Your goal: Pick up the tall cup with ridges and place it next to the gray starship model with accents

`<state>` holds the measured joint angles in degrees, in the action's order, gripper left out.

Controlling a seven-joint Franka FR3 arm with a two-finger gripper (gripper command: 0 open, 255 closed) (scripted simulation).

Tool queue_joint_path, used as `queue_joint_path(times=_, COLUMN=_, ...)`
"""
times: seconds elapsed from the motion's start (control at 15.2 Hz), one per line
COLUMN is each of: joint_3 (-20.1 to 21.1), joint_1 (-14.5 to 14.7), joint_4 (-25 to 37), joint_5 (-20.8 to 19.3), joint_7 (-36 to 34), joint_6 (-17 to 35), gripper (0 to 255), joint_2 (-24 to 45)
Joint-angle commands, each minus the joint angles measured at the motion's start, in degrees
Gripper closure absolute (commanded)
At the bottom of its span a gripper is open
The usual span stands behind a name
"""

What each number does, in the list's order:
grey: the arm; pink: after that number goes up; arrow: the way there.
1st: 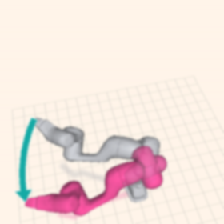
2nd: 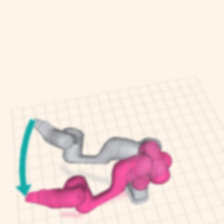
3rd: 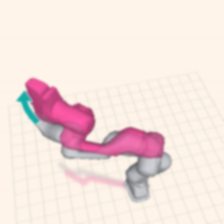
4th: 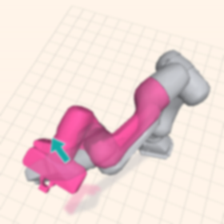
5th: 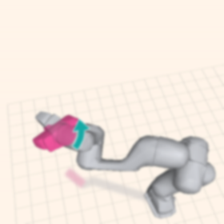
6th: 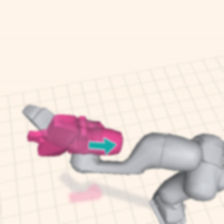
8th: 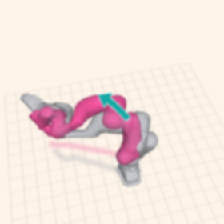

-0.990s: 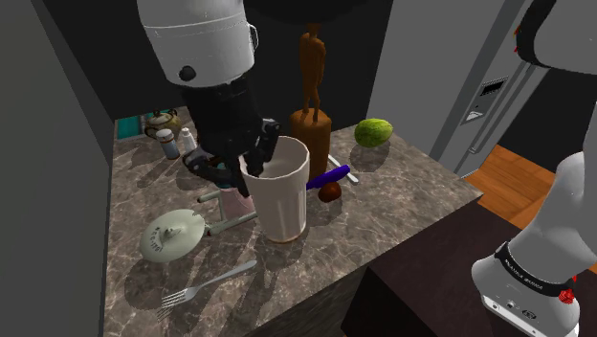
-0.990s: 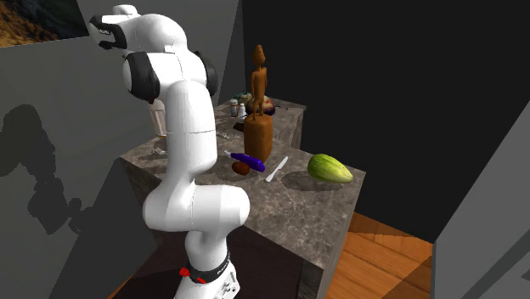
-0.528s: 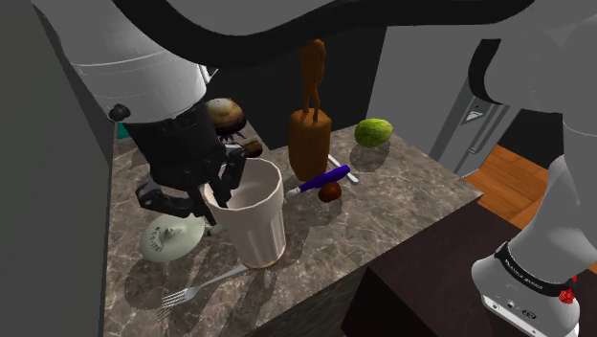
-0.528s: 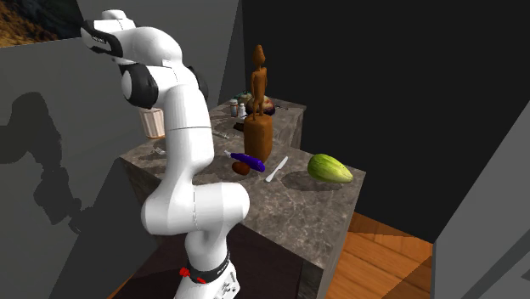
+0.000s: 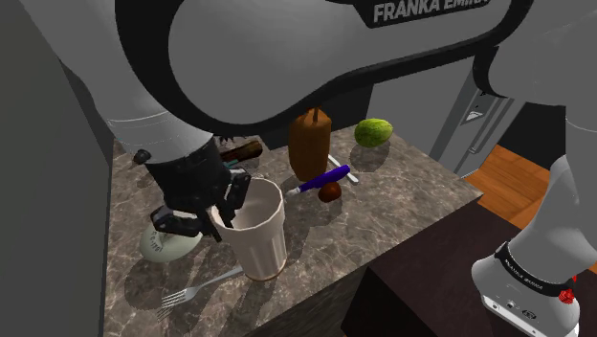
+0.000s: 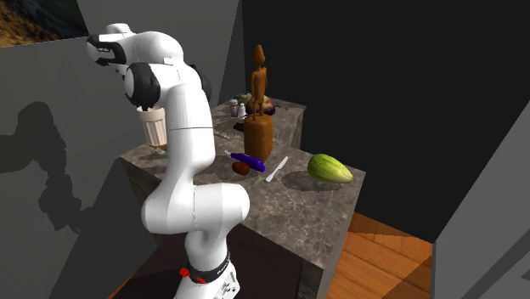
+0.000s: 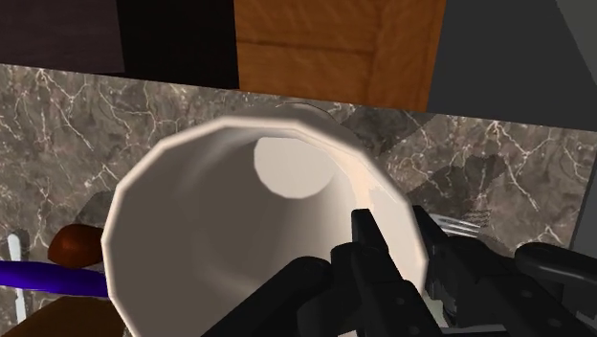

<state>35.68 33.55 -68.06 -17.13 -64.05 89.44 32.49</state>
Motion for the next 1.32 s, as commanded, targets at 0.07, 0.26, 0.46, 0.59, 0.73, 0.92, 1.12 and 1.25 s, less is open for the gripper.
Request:
queue_joint_path(times=0.07, joint_3=0.0, joint_1=-0.58, joint_4=-2.71, joint_5=0.04, joint_7=-0.22, joint_6=2.47, gripper=255, joint_2=-0.22)
queue_joint_path(times=0.26, joint_3=-0.05, joint_1=-1.08, joint_4=-5.19, joint_5=0.0, joint_7=-0.41, joint_6=4.81, gripper=255, joint_2=-0.26)
queue_joint_path(times=0.46, joint_3=-0.15, joint_1=-1.47, joint_4=-7.42, joint_5=-0.13, joint_7=-0.61, joint_6=7.05, gripper=255, joint_2=-0.15)
queue_joint_path(times=0.59, joint_3=-0.23, joint_1=-1.67, joint_4=-8.79, joint_5=-0.26, joint_7=-0.75, joint_6=8.5, gripper=255, joint_2=0.0)
queue_joint_path(times=0.73, joint_3=-0.33, joint_1=-1.84, joint_4=-10.06, joint_5=-0.42, joint_7=-0.9, joint_6=9.91, gripper=255, joint_2=0.21)
queue_joint_path(times=0.92, joint_3=-0.52, joint_1=-2.03, joint_4=-11.81, joint_5=-0.72, joint_7=-1.14, joint_6=11.96, gripper=255, joint_2=0.63)
queue_joint_path(times=1.12, joint_3=-0.74, joint_1=-2.15, joint_4=-13.38, joint_5=-1.08, joint_7=-1.4, joint_6=13.95, gripper=255, joint_2=1.16)
queue_joint_path(times=1.25, joint_3=-0.91, joint_1=-2.2, joint_4=-14.33, joint_5=-1.35, joint_7=-1.58, joint_6=15.23, gripper=255, joint_2=1.57)
